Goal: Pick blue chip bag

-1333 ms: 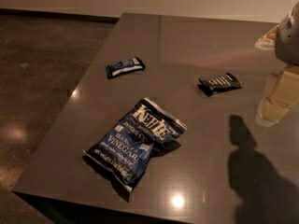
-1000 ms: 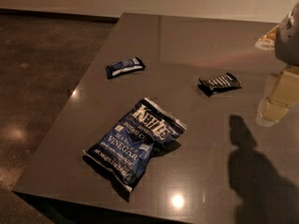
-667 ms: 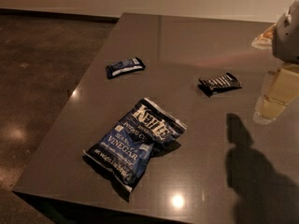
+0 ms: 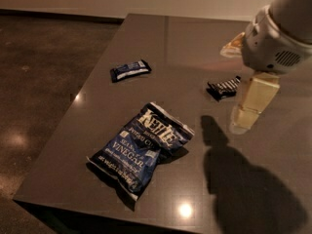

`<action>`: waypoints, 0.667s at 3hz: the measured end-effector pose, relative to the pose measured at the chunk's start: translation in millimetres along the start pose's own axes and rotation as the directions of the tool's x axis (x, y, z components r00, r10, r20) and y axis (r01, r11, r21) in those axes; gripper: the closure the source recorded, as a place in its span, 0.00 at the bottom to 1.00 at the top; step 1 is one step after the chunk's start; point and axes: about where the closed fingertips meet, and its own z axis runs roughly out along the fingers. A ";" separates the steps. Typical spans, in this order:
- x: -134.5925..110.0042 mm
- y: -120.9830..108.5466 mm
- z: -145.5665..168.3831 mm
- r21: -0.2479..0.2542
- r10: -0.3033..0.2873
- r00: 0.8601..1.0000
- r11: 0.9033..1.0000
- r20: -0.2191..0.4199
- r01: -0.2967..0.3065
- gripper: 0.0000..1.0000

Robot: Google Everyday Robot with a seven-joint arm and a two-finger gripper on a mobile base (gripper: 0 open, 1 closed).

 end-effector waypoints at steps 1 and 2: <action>-36.8 17.8 32.2 -0.047 -0.111 0.992 0.992 0.053 0.113 0.00; -62.0 34.7 63.7 -0.080 -0.190 0.978 0.977 0.081 0.196 0.00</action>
Offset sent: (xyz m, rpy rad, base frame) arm -0.0301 0.1313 -0.0977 0.0312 0.0594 0.3597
